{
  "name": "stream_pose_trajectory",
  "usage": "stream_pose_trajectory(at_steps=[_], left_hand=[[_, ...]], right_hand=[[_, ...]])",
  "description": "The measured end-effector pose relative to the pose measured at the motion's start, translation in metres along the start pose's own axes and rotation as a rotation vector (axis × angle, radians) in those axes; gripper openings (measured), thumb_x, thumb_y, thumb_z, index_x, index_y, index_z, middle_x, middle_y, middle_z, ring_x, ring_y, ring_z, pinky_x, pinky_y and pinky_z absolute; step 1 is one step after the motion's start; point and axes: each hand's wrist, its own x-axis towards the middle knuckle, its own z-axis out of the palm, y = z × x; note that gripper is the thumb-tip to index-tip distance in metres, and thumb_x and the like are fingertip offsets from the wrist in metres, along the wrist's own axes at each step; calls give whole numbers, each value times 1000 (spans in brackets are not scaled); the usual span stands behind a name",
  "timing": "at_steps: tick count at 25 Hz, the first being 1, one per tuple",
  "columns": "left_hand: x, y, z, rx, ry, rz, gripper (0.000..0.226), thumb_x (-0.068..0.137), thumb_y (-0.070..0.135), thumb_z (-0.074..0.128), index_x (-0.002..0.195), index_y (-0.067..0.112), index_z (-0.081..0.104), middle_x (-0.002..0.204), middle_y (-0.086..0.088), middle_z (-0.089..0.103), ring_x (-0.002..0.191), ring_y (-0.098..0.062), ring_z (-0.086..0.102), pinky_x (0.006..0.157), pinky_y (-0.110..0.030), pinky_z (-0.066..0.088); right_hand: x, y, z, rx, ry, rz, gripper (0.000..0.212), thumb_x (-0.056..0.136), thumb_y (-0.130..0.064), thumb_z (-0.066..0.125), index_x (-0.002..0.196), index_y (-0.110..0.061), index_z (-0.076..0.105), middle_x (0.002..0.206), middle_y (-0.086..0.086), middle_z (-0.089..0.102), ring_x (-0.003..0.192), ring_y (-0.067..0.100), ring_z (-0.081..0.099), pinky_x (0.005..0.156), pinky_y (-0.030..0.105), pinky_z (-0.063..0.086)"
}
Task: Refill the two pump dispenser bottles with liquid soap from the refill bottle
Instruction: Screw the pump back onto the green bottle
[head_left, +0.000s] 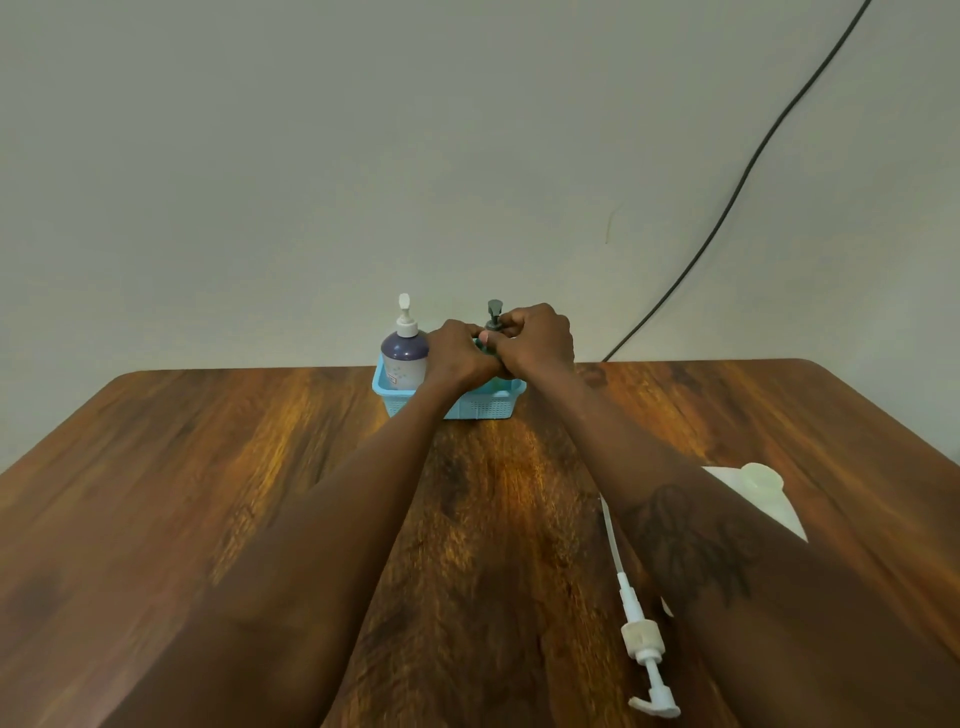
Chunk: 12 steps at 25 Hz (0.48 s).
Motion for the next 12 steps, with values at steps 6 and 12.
stream_pose_trajectory(at_steps=[6,12], left_hand=[[-18,2,-4,93,-65,-36,71,73,38,88,127,1,62,123,-16,68,115,-34,63,97,-42,50],[-71,6,-25,39,14,-15,73,74,36,88,132,3,58,128,-13,66,117,-28,63,90,-34,50]], right_hand=[[-14,-1,-10,41,-21,45,46,76,-34,87,115,-14,75,102,2,77,95,19,71,83,32,58],[-55,-9,-43,4,-75,-34,19,82,-10,78,101,-14,79,95,1,77,91,14,71,88,30,58]])
